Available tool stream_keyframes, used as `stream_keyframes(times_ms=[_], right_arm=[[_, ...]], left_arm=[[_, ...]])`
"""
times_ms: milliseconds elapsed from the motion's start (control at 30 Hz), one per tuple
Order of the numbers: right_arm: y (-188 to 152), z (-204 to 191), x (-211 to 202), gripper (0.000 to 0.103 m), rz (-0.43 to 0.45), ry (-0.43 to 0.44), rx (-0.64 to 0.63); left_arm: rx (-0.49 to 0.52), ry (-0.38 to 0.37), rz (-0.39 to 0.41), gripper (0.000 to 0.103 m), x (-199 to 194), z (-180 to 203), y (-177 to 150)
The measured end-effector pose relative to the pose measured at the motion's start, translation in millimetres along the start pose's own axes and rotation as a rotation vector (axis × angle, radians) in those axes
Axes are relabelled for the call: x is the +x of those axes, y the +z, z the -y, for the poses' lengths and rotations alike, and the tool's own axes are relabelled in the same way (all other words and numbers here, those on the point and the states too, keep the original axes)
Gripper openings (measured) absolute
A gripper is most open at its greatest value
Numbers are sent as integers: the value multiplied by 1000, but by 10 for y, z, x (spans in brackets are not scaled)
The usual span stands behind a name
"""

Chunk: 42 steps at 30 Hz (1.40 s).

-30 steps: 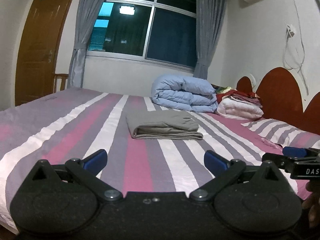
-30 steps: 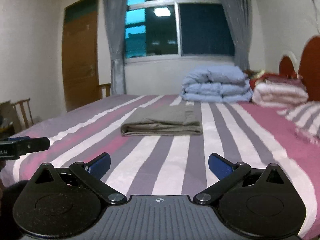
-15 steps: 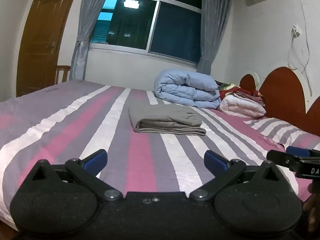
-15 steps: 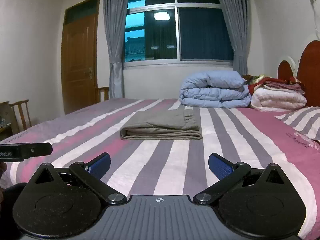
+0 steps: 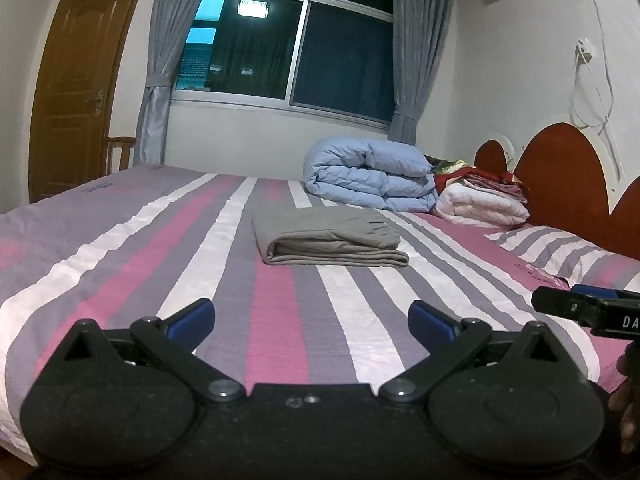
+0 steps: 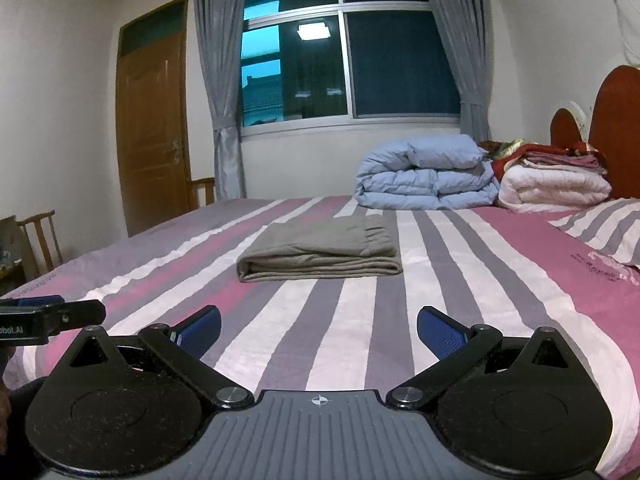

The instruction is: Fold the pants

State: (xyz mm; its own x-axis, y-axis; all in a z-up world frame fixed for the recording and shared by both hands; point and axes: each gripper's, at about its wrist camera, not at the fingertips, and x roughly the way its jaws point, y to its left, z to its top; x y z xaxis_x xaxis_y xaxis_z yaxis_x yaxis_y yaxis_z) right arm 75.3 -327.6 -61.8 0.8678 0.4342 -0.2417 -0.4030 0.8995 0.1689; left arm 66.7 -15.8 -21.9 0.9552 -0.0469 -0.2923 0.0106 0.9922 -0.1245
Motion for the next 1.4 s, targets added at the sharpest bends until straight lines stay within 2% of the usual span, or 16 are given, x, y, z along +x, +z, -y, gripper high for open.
stream_keyframes(times_ms=[1400], right_arm=[[1,1,-3,103,-1,-2,-3]], left_arm=[[15,-13,4,97,-8,17,5]])
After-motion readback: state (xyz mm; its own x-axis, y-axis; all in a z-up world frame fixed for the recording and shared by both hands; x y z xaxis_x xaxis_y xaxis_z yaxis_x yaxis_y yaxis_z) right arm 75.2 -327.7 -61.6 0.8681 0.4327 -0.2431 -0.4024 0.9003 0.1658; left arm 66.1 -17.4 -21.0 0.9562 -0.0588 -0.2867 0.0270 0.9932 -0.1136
